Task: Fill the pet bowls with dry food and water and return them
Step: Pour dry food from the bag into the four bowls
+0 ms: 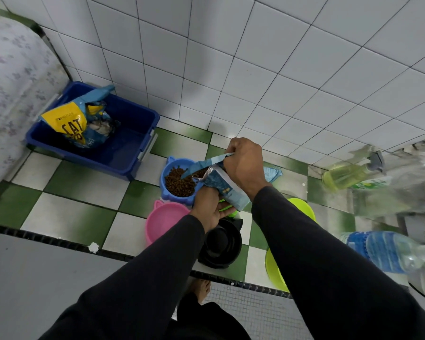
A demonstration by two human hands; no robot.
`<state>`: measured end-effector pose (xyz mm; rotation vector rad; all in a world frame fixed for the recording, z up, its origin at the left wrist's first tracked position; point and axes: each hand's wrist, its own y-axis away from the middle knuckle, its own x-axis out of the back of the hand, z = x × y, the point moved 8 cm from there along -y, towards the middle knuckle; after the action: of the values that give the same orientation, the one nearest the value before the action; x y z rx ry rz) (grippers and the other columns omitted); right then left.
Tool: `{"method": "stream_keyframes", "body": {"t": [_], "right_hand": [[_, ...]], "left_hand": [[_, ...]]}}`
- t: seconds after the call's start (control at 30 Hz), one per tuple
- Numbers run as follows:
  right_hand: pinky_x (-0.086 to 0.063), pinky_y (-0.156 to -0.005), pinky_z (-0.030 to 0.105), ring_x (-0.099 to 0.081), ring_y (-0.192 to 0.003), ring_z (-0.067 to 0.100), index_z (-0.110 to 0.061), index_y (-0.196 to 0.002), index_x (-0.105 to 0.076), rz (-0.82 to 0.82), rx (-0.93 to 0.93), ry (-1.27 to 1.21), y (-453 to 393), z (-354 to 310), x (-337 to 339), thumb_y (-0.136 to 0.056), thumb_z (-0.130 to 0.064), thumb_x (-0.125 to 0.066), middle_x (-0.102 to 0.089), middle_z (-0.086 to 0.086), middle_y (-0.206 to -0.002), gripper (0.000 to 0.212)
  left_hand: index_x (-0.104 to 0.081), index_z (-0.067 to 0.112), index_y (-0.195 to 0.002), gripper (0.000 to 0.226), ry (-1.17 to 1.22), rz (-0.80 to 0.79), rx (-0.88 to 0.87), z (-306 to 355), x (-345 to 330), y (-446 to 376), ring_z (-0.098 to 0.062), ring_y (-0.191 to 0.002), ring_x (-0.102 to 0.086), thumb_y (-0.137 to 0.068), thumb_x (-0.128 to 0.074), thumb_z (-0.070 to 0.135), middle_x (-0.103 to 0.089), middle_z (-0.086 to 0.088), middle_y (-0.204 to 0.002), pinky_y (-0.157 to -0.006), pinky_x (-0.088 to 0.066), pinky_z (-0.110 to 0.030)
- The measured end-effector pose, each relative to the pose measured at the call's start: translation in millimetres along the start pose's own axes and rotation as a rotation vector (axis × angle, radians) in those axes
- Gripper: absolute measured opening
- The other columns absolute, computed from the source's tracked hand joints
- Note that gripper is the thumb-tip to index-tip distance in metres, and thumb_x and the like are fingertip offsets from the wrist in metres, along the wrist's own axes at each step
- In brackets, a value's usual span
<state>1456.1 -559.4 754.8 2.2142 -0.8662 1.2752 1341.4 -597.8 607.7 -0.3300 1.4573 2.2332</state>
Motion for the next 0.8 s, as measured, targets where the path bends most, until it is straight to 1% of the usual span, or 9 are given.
{"method": "stream_keyframes", "body": {"t": [0.07, 0.13, 0.23, 0.33, 0.5, 0.57, 0.63, 0.7, 0.8], "right_hand": [[-0.050, -0.062, 0.034, -0.059, -0.069, 0.019, -0.009, -0.068, -0.068, 0.042, -0.015, -0.077, 3.7, 8.1, 7.3, -0.067, -0.002, -0.074, -0.068, 0.003, -0.076, 0.010], [-0.049, -0.062, 0.032, -0.059, -0.069, 0.018, -0.010, -0.065, -0.067, 0.078, -0.022, -0.155, 7.3, 15.5, 14.0, -0.067, 0.003, -0.068, -0.068, 0.002, -0.074, 0.014], [-0.049, -0.066, 0.030, -0.063, -0.075, 0.021, -0.011, -0.067, -0.068, 0.119, -0.037, -0.230, 11.8, 27.6, 23.6, -0.068, 0.007, -0.063, -0.071, 0.004, -0.078, 0.019], [-0.049, -0.068, 0.028, -0.065, -0.077, 0.022, -0.010, -0.068, -0.068, 0.169, -0.042, -0.308, 17.4, 38.1, 33.1, -0.071, 0.010, -0.060, -0.072, 0.006, -0.079, 0.022], [-0.053, -0.072, 0.031, -0.066, -0.079, 0.023, -0.006, -0.068, -0.068, 0.212, -0.124, -0.405, 23.8, 59.2, 44.5, -0.071, 0.012, -0.055, -0.072, 0.005, -0.077, 0.022], [-0.052, -0.070, 0.029, -0.066, -0.077, 0.022, -0.011, -0.064, -0.064, 0.219, -0.128, -0.425, 26.0, 64.6, 50.0, -0.071, 0.012, -0.054, -0.072, 0.002, -0.076, 0.026], [-0.049, -0.067, 0.026, -0.062, -0.073, 0.018, -0.016, -0.063, -0.062, 0.231, -0.128, -0.433, 28.9, 69.1, 56.1, -0.071, 0.012, -0.053, -0.068, -0.004, -0.072, 0.030], [-0.046, -0.066, 0.024, -0.059, -0.071, 0.015, -0.015, -0.064, -0.063, 0.246, -0.127, -0.432, 31.5, 73.6, 62.2, -0.071, 0.011, -0.053, -0.065, -0.006, -0.069, 0.029], [-0.046, -0.067, 0.025, -0.061, -0.075, 0.019, -0.009, -0.067, -0.066, 0.258, -0.097, -0.403, 33.7, 78.5, 70.5, -0.071, 0.011, -0.054, -0.070, 0.002, -0.076, 0.024]], "left_hand": [[-0.064, 0.018, -0.122, 0.030, -0.026, 0.014, -0.026, 1.3, -3.4, 3.0, -0.032, -0.099, -0.071, -0.107, -0.039, 0.026, -0.073, -0.011, -0.115, -0.074, -0.059, -0.041], [-0.062, 0.019, -0.130, 0.032, -0.050, 0.024, -0.053, 3.4, -7.7, 7.5, -0.034, -0.105, -0.070, -0.107, -0.040, 0.028, -0.071, -0.012, -0.123, -0.076, -0.059, -0.042], [-0.059, 0.023, -0.133, 0.033, -0.091, 0.028, -0.099, 5.5, -12.3, 12.6, -0.035, -0.111, -0.069, -0.107, -0.039, 0.026, -0.070, -0.012, -0.127, -0.079, -0.060, -0.043], [-0.059, 0.026, -0.132, 0.034, -0.108, 0.043, -0.144, 8.5, -14.5, 16.9, -0.034, -0.111, -0.070, -0.107, -0.037, 0.020, -0.071, -0.009, -0.127, -0.083, -0.061, -0.045], [-0.060, 0.034, -0.132, 0.036, -0.151, 0.067, -0.203, 9.1, -22.5, 27.3, -0.031, -0.112, -0.070, -0.106, -0.039, 0.019, -0.072, -0.002, -0.125, -0.084, -0.063, -0.048], [-0.058, 0.035, -0.135, 0.038, -0.165, 0.058, -0.215, 7.3, -26.2, 29.8, -0.031, -0.113, -0.070, -0.107, -0.040, 0.018, -0.071, -0.001, -0.127, -0.080, -0.063, -0.045], [-0.058, 0.035, -0.135, 0.038, -0.170, 0.045, -0.224, 5.1, -31.2, 32.2, -0.031, -0.112, -0.070, -0.107, -0.040, 0.016, -0.071, -0.002, -0.127, -0.078, -0.063, -0.043], [-0.060, 0.032, -0.133, 0.038, -0.163, 0.033, -0.227, 1.4, -37.9, 34.5, -0.031, -0.112, -0.071, -0.106, -0.040, 0.014, -0.072, -0.002, -0.126, -0.081, -0.063, -0.047], [-0.065, 0.025, -0.126, 0.036, -0.144, 0.038, -0.208, -9.3, -47.5, 36.4, -0.033, -0.111, -0.071, -0.104, -0.041, 0.010, -0.073, -0.007, -0.123, -0.081, -0.064, -0.050]]}}
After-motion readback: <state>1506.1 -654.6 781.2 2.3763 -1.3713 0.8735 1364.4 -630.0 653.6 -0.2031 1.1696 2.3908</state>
